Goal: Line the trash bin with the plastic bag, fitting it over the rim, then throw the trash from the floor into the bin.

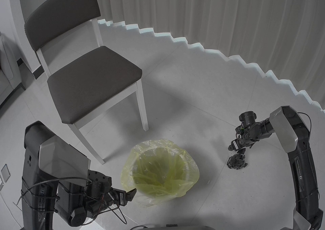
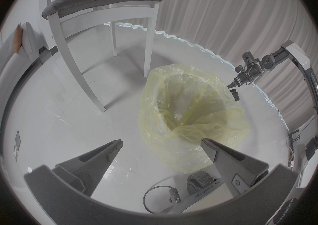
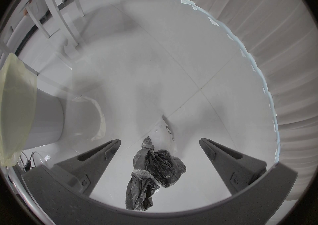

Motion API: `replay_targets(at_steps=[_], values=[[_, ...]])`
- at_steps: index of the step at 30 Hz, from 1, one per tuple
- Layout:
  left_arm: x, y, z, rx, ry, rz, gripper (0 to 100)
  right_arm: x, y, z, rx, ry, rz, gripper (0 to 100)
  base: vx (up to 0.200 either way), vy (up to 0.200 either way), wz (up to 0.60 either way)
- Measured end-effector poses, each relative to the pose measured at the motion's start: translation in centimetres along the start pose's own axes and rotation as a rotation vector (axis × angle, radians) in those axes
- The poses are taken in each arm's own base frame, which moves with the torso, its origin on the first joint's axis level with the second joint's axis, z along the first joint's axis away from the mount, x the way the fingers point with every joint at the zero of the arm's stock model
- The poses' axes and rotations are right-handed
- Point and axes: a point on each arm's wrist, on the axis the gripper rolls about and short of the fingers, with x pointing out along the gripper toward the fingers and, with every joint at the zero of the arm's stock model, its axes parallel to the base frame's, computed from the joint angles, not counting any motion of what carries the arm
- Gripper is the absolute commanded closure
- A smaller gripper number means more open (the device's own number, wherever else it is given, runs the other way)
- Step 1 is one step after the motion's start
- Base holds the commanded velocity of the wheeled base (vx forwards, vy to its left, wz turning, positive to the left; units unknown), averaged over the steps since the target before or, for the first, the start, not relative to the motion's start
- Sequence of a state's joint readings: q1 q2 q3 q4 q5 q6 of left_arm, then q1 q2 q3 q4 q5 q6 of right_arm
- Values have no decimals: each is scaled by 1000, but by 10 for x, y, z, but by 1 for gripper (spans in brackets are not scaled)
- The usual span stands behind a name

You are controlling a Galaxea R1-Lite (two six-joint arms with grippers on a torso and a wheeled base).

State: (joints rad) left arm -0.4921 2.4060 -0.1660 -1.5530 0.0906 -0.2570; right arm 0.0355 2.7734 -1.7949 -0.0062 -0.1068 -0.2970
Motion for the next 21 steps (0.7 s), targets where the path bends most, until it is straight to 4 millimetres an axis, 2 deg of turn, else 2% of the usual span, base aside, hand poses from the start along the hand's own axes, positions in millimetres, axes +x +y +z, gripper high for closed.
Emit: replay_targets(at_steps=[21], values=[[2,1,-2,0,7,12,0,22,-3,-7,25,120,-15,0,0,0,0]])
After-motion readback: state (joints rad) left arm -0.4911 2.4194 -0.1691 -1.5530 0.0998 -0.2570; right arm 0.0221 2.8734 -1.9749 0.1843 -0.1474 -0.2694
